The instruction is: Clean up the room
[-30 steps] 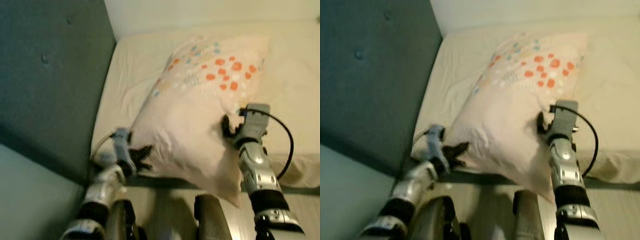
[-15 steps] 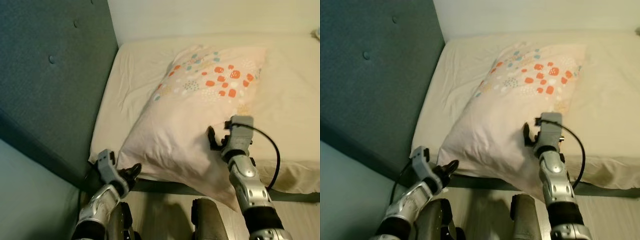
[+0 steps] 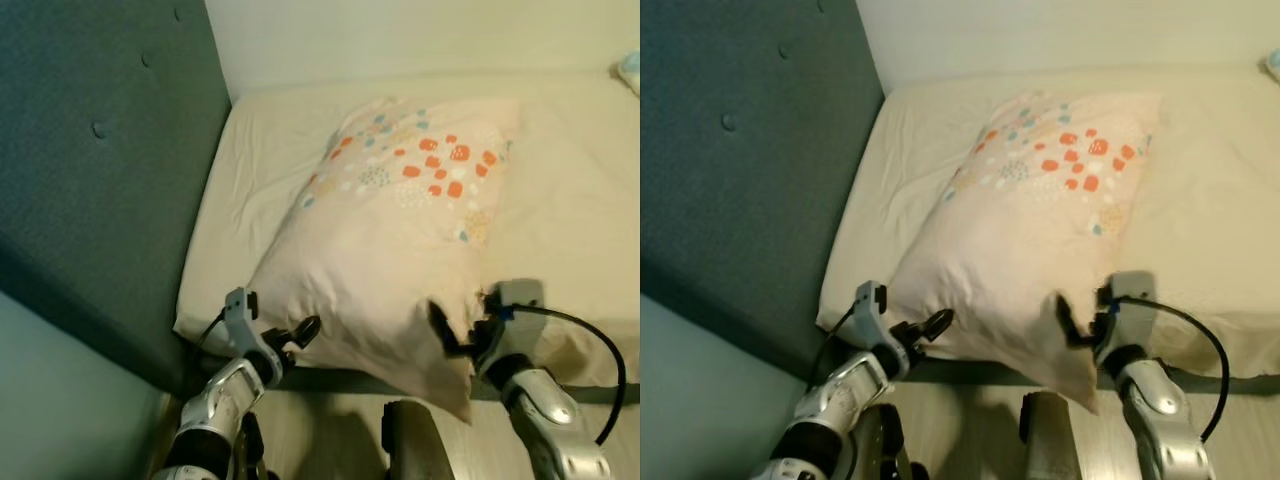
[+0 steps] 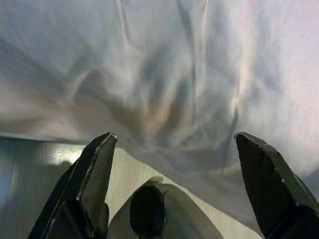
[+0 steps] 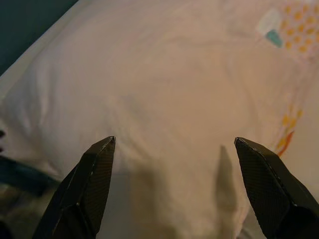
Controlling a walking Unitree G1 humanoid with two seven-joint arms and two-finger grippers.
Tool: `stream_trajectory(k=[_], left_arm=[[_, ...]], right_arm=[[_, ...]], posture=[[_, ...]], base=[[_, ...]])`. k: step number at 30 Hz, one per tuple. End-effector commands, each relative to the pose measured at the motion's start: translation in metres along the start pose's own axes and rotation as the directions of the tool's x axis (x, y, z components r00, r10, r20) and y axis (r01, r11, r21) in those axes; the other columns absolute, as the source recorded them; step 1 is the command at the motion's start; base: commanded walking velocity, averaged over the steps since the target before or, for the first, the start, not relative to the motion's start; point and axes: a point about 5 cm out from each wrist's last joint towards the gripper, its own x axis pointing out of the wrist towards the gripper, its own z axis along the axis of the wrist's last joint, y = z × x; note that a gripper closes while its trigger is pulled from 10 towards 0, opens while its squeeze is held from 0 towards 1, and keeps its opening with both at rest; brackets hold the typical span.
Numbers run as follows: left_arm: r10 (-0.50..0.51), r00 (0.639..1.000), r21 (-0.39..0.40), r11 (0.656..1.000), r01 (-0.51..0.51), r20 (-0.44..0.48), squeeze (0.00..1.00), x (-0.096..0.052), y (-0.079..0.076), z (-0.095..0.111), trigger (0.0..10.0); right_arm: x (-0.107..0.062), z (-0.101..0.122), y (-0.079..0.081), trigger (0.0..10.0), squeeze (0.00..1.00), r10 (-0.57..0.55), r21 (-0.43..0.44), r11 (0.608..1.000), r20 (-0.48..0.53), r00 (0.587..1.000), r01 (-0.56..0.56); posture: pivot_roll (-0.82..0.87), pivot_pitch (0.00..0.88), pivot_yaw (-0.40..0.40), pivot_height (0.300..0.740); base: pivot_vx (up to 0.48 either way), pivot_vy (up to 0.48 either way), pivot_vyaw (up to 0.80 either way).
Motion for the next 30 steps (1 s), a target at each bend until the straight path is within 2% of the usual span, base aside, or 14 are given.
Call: stream_trajectory(k=[1, 3, 4, 5, 6, 10, 12, 15, 23, 24, 26, 28, 29, 30], left_arm=[[0.012, 0.999, -0.004, 1.000, -0.012, -0.039, 1.00, -0.003, 0.004, -0.011, 10.0], [-0.035, 0.996, -0.145, 0.989, 0.023, -0.078, 1.00, -0.001, -0.005, -0.029, 10.0], [-0.035, 0.996, -0.145, 0.989, 0.023, -0.078, 1.00, -0.001, -0.005, -0.029, 10.0], [-0.056, 0.996, -0.249, 0.968, 0.036, -0.073, 1.00, 0.002, -0.011, -0.034, 10.0], [-0.056, 0.996, -0.249, 0.968, 0.036, -0.073, 1.00, 0.002, -0.011, -0.034, 10.0], [-0.110, 0.994, -0.444, 0.892, 0.088, -0.025, 1.00, 0.010, -0.027, -0.034, 10.0], [-0.110, 0.994, -0.444, 0.892, 0.088, -0.025, 1.00, 0.010, -0.027, -0.034, 10.0], [-0.159, 0.987, -0.498, 0.856, 0.139, 0.001, 1.00, 0.021, -0.045, -0.031, 10.0], [-0.183, 0.983, -0.517, 0.842, 0.152, -0.008, 1.00, 0.032, -0.058, -0.027, 10.0], [-0.220, 0.973, -0.466, 0.870, 0.161, -0.074, 0.00, 0.035, -0.066, -0.033, 10.0], [-0.267, 0.946, -0.328, 0.924, 0.198, -0.181, 0.00, 0.037, -0.078, -0.042, 10.0], [-0.281, 0.931, -0.226, 0.947, 0.229, -0.232, 0.00, 0.038, -0.082, -0.046, 10.0], [-0.281, 0.931, -0.226, 0.947, 0.229, -0.232, 0.00, 0.038, -0.082, -0.046, 10.0], [-0.256, 0.928, -0.049, 0.966, 0.252, -0.270, 0.00, 0.039, -0.081, -0.044, 10.0]], right_arm=[[-0.004, -0.003, 0.002, 10.0, 0.00, 0.017, 0.005, 1.000, -0.019, 1.000, -0.017], [-0.006, -0.001, -0.002, 10.0, 0.00, -0.050, 0.028, 0.998, -0.011, 0.999, 0.050], [-0.006, -0.001, -0.002, 10.0, 0.00, -0.050, 0.028, 0.998, -0.011, 0.999, 0.050], [-0.007, 0.000, 0.001, 10.0, 0.00, -0.054, 0.032, 0.998, -0.009, 0.999, 0.054], [-0.007, 0.000, 0.001, 10.0, 0.00, -0.054, 0.032, 0.998, -0.009, 0.999, 0.054], [-0.007, 0.002, 0.014, 10.0, 0.00, 0.001, 0.023, 1.000, -0.007, 1.000, 0.000], [-0.007, 0.002, 0.014, 10.0, 0.00, 0.001, 0.023, 1.000, -0.007, 1.000, 0.000], [-0.010, 0.008, 0.021, 10.0, 0.00, 0.010, 0.024, 1.000, 0.019, 1.000, -0.010], [-0.013, 0.014, 0.019, 10.0, 0.00, -0.061, 0.034, 0.998, 0.037, 0.997, 0.060], [-0.012, 0.014, 0.018, 10.0, 0.00, -0.081, 0.018, 0.997, 0.032, 0.996, 0.080], [-0.011, 0.014, 0.014, 10.0, 0.00, -0.127, -0.007, 0.992, 0.027, 0.991, 0.128], [-0.009, 0.015, 0.011, 10.0, 0.00, -0.151, -0.005, 0.989, 0.030, 0.988, 0.151], [-0.009, 0.015, 0.011, 10.0, 0.00, -0.151, -0.005, 0.989, 0.030, 0.988, 0.151], [-0.004, 0.018, 0.006, 10.0, 0.00, -0.177, -0.017, 0.984, 0.031, 0.984, 0.178]], posture=[[-0.16, 0.249, 0.100, 0.598], [-0.17, 0.267, 0.090, 0.598], [-0.17, 0.267, 0.090, 0.598], [-0.18, 0.282, 0.088, 0.598], [-0.18, 0.282, 0.088, 0.598], [-0.18, 0.309, 0.089, 0.598], [-0.18, 0.309, 0.089, 0.598], [-0.20, 0.336, 0.110, 0.598], [-0.22, 0.342, 0.127, 0.598], [-0.24, 0.343, 0.144, 0.598], [-0.23, 0.345, 0.149, 0.598], [-0.23, 0.346, 0.151, 0.598], [-0.23, 0.346, 0.151, 0.598], [-0.23, 0.340, 0.154, 0.598]], base=[[0.000, 0.000, 0.00], [0.000, 0.000, 0.00], [0.000, 0.000, 0.00], [0.000, 0.000, 0.00], [0.000, 0.000, 0.00], [0.000, 0.000, 0.00], [0.000, 0.000, 0.00], [0.000, 0.000, 0.00], [0.000, 0.000, 0.00], [0.000, 0.000, 0.00], [0.000, 0.000, 0.00], [0.000, 0.000, 0.00], [0.000, 0.000, 0.00], [0.000, 0.000, 0.00]])
